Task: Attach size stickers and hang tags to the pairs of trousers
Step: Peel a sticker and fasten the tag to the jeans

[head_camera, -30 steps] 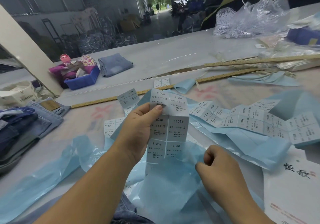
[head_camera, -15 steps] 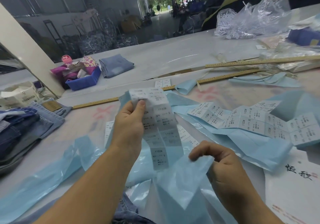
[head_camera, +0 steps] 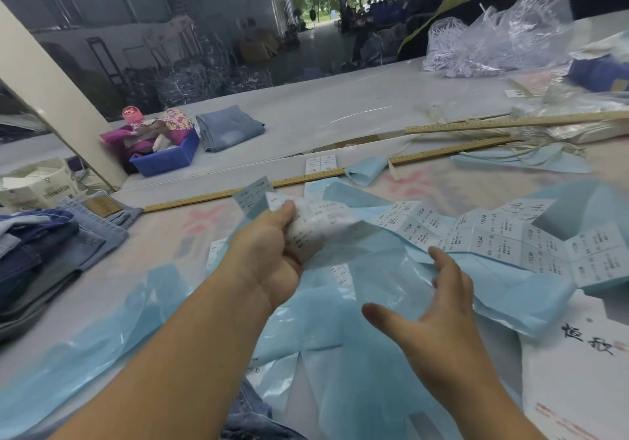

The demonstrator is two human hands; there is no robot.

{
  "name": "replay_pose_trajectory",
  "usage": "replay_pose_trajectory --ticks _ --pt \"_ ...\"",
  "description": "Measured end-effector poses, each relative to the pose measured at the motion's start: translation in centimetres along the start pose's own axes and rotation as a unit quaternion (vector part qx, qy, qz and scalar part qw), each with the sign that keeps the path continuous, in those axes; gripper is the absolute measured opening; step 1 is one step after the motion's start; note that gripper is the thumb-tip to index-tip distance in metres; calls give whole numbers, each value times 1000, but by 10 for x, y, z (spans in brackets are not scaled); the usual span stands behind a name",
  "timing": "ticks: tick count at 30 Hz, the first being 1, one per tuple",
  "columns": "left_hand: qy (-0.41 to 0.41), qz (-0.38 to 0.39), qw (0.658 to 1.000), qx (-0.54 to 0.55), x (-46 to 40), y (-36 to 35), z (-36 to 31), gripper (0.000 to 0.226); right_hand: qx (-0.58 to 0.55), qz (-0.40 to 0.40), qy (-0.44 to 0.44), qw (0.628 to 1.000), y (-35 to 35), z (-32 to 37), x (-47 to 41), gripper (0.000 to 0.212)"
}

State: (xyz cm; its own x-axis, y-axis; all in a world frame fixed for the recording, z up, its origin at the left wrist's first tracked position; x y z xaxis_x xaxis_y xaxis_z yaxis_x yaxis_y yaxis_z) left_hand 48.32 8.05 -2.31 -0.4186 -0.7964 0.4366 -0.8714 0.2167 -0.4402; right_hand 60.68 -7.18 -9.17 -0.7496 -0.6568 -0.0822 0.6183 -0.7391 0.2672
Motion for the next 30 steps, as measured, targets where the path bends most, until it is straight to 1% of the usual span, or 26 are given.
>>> replay_pose_trajectory --ticks 2,4,5,7,9,10,11,13,16,17,18,20,21,22,24,26,27,29,30 --pt "46 23 997 -56 7 -10 11 20 -2 26 22 999 -2 5 0 119" --pt "76 58 989 -113 15 -21 18 18 30 51 53 997 -3 11 -1 121" --pt "86 80 984 -135 19 -26 21 17 63 57 75 994 -3 14 -2 116" --pt "102 114 974 -167 27 -33 25 16 101 53 110 987 -1 19 -4 97" --pt "112 136 967 -182 32 -38 25 16 79 41 134 987 0 26 -3 75" --pt "115 144 965 -185 34 -40 24 17 69 36 147 986 1 29 -2 69" --pt "117 147 964 -186 35 -41 23 18 63 32 159 985 1 32 -2 69" --pt "126 149 962 -189 37 -40 21 17 59 40 171 983 0 34 0 82" --pt "141 163 953 -213 39 -39 22 15 75 87 192 975 -8 38 2 97" --pt "144 170 952 -212 39 -40 22 14 69 98 188 975 -10 38 3 95" --pt "142 179 952 -205 38 -41 22 15 50 107 178 977 -12 38 4 85" --pt "131 192 958 -169 35 -44 19 20 -9 118 165 979 -12 40 5 52" --pt "121 191 963 -146 33 -44 16 24 -40 126 155 979 -13 41 5 42" --pt "108 184 969 -125 28 -42 14 27 -73 141 144 977 -14 41 6 38" --pt "93 165 978 -91 23 -39 11 25 -147 189 115 964 -22 38 6 35" --pt "77 136 985 -71 20 -33 9 20 -217 230 70 946 -32 32 7 39" --pt "67 125 987 -71 19 -31 8 23 -247 240 52 937 -35 29 7 43" --pt "40 149 981 -117 18 -30 5 39 -294 240 23 925 -37 25 6 52" --pt "19 173 968 -181 17 -30 4 50 -313 230 15 921 -36 23 4 56"
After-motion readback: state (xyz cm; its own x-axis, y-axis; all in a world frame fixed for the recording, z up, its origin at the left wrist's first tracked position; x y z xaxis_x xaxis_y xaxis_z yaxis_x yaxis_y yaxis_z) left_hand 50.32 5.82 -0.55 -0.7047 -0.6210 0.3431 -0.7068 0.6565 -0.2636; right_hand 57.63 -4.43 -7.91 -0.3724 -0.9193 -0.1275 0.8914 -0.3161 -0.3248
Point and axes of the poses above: each hand's wrist, its own x-axis away from the middle knuckle, its own y-axis out of the back of the hand, z = x × y, the point moved 8 cm from there along -x, towards the middle knuckle, and after that the axes turned 4 degrees about y, right-handed, at the moved point
